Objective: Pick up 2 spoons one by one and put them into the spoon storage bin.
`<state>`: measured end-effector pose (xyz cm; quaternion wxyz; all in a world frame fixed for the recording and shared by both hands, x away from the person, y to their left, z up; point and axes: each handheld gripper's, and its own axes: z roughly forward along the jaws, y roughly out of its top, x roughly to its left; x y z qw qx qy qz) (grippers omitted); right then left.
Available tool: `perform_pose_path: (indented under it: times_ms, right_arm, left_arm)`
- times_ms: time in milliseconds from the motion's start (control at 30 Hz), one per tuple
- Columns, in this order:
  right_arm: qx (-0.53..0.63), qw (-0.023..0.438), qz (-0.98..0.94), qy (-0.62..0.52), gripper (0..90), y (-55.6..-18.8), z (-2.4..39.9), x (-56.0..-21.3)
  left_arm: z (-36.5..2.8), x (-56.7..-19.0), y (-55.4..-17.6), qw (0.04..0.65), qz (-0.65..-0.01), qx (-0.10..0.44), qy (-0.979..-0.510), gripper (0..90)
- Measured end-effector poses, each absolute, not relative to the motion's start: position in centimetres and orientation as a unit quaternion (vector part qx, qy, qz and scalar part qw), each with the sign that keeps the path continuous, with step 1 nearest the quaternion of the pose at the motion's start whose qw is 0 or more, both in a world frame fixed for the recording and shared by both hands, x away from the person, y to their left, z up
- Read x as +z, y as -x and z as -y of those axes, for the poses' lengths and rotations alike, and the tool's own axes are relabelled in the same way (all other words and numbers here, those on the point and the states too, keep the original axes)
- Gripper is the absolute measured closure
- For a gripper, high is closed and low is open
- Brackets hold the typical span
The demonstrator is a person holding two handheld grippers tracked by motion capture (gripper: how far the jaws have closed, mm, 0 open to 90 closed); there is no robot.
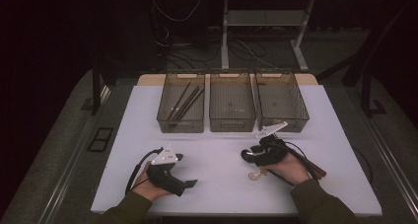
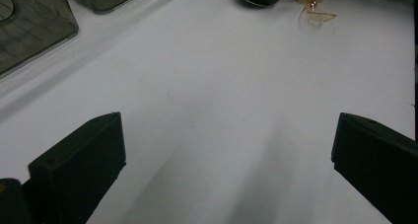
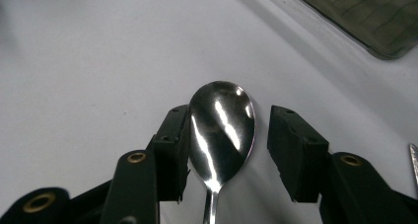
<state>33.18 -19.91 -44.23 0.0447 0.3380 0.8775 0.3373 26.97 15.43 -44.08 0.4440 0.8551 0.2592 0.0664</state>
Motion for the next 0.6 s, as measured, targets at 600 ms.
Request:
perform_pose_path:
  times_ms: [600]
  right_arm:
    - [0.31, 0.087, -0.899, -0.297, 55.9, -32.16, 18.99, -44.2]
  left_arm:
    - [-15.38, -44.14, -26.98, 0.442, -0.259, 0.067, -0.856, 0.0]
